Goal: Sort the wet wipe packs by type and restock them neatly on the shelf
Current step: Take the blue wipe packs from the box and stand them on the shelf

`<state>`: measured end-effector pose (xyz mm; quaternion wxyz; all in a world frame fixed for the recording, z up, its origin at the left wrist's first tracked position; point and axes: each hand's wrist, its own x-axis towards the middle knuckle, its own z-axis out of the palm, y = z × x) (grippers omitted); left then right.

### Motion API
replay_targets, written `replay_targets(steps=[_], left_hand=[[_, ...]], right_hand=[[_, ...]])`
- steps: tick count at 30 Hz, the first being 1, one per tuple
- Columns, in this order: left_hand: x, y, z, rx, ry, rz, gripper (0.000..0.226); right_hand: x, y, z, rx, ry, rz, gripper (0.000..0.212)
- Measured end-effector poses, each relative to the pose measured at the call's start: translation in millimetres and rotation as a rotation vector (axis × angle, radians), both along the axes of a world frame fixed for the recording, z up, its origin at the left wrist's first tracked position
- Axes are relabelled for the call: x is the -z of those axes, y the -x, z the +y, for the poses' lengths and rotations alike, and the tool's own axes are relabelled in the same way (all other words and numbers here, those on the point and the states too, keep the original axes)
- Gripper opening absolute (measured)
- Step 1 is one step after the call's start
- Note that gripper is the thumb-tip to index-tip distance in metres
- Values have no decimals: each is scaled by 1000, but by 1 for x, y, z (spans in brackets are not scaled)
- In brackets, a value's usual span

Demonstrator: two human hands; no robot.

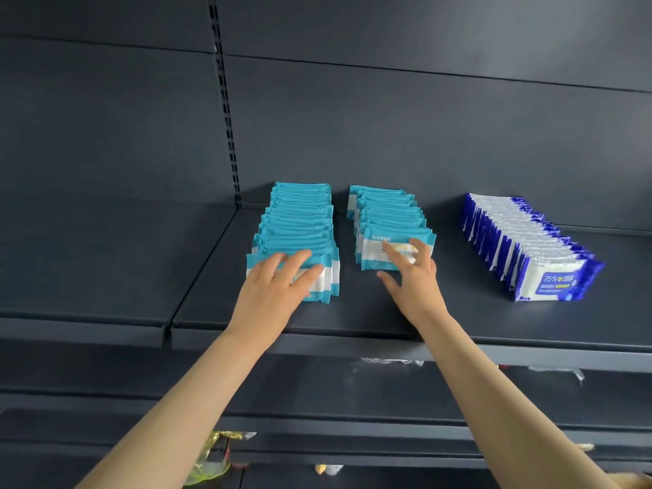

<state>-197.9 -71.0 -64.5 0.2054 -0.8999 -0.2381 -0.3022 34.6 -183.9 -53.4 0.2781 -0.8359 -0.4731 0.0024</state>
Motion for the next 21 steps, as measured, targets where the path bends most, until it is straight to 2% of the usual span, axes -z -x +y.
replay_targets(steps=[9, 12, 14, 16, 18, 21], left_hand=[[-5, -12, 19, 113, 2, 117, 58], [-4, -6, 16, 115, 35, 58, 66], [-2, -3, 13, 44, 86, -17, 74], [-2, 0, 12, -65, 220, -91, 90], [-5, 4, 14, -99, 452, -215, 109], [-9, 18, 26, -90, 974, -330, 128]], right_hand=[[8, -11, 11, -21, 19, -104, 56], [7, 2, 4, -34, -56, -83, 54], [8, 16, 1, -92, -137, -19, 58], [6, 34, 5, -244, -112, 179, 71], [1, 49, 14, -354, -5, 375, 88], [-4, 60, 24, -311, 79, 387, 94]])
